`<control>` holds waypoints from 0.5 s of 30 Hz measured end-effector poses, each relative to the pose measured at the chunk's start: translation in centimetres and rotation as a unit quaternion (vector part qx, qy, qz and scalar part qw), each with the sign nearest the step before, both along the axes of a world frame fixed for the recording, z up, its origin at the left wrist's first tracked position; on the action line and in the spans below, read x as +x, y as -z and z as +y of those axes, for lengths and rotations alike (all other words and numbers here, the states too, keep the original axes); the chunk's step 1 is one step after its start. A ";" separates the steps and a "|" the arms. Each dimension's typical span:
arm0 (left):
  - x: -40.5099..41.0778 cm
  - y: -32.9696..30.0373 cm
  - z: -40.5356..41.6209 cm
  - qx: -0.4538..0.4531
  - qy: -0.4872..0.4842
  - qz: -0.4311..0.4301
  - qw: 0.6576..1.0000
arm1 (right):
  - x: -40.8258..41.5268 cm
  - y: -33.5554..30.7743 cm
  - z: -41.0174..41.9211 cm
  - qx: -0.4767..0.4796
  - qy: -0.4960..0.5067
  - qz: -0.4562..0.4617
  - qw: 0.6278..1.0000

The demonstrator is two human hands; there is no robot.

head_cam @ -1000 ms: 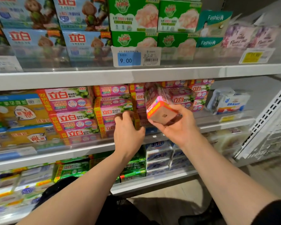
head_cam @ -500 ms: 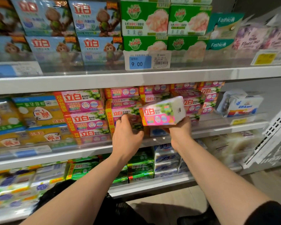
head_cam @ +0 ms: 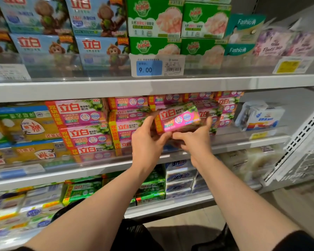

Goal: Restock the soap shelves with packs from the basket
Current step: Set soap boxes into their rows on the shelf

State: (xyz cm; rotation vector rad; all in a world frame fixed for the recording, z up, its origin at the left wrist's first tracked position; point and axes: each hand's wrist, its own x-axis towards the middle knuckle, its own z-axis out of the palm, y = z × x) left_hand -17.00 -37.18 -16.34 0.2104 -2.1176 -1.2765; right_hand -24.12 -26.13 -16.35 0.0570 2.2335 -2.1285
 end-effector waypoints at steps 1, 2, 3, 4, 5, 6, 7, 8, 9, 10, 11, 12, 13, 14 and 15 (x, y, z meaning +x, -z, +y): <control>-0.2 -0.1 0.0 -0.003 -0.011 0.001 1.000 | 0.0 -0.2 0.5 0.085 0.007 0.065 0.994; -0.3 -0.1 0.0 -0.007 -0.020 0.002 1.000 | 0.0 -0.4 1.1 0.156 0.008 0.123 0.980; -0.4 -0.1 0.0 -0.009 -0.027 0.001 1.000 | -0.3 -0.4 1.6 0.207 0.006 0.173 0.963; -0.5 -0.1 0.0 -0.011 -0.034 -0.001 0.999 | -0.5 -0.4 2.0 0.251 0.010 0.202 0.946; -0.6 -0.1 0.0 -0.014 -0.038 -0.005 0.999 | -0.7 -0.3 2.4 0.288 0.015 0.228 0.930; -0.6 0.0 0.0 -0.018 -0.041 -0.008 0.999 | -0.9 -0.2 2.8 0.303 0.015 0.234 0.924; -0.6 0.1 -0.1 -0.022 -0.042 -0.013 0.999 | -1.1 0.0 3.1 0.297 0.008 0.229 0.927; -0.6 0.2 -0.1 -0.028 -0.042 -0.019 0.999 | -1.1 0.0 3.2 0.275 -0.003 0.222 0.936; -0.5 0.3 -0.2 -0.033 -0.044 -0.026 0.998 | -1.2 0.4 3.3 0.250 -0.012 0.222 0.942; -0.3 0.4 -0.3 -0.039 -0.046 -0.032 0.998 | -1.1 0.5 3.2 0.232 -0.020 0.226 0.946; -0.2 0.5 -0.4 -0.046 -0.046 -0.037 0.997 | -1.1 0.8 3.2 0.221 -0.026 0.233 0.947; -0.1 0.6 -0.5 -0.057 -0.047 -0.038 0.997 | -1.1 1.0 3.1 0.213 -0.030 0.239 0.947; 0.0 0.7 -0.5 -0.071 -0.052 -0.037 0.995 | -1.0 1.1 3.0 0.206 -0.037 0.244 0.947; 0.2 0.8 -0.6 -0.083 -0.060 -0.037 0.994 | -0.9 1.2 2.9 0.201 -0.043 0.248 0.947; 0.4 0.8 -0.6 -0.088 -0.071 -0.038 0.993 | -0.8 1.1 2.9 0.197 -0.048 0.255 0.945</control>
